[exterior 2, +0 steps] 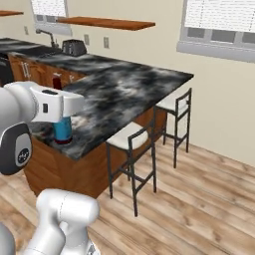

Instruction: Get the candle and the beer from the cabinet and move them to the dining counter.

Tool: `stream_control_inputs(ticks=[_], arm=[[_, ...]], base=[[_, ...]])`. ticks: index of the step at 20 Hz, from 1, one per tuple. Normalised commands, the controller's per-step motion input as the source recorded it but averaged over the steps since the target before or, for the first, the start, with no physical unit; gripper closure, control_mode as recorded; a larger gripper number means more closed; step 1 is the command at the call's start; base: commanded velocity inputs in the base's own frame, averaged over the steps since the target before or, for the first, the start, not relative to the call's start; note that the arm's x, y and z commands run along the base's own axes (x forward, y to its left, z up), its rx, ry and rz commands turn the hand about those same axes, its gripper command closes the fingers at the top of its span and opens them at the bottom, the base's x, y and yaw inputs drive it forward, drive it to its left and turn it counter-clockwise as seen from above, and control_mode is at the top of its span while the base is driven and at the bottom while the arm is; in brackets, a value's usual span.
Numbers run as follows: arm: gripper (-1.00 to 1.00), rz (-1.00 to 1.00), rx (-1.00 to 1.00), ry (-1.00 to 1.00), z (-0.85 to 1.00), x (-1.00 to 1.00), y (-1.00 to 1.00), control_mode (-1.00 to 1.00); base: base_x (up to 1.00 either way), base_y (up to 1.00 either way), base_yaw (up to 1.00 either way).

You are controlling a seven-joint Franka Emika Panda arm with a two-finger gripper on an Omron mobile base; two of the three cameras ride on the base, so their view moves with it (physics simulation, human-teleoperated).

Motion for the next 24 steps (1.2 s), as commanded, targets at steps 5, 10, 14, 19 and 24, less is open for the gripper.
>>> stream_control_inputs(ticks=[5, 10, 14, 19, 24], arm=[[1.00, 0.00, 0.00, 0.00, 0.00, 0.00, 0.00, 1.00], [1.00, 0.00, 0.00, 0.00, 0.00, 0.00, 0.00, 1.00], [1.00, 0.00, 0.00, 0.00, 0.00, 0.00, 0.00, 1.00], [1.00, 0.00, 0.00, 0.00, 0.00, 0.00, 0.00, 1.00], [1.00, 0.00, 0.00, 0.00, 0.00, 0.00, 0.00, 1.00]], base=[[0.10, -1.00, 0.34], [0.22, -0.63, 0.69], [0.19, -0.36, 0.83], [0.17, -0.47, 0.80], [0.19, -0.64, 0.73]])
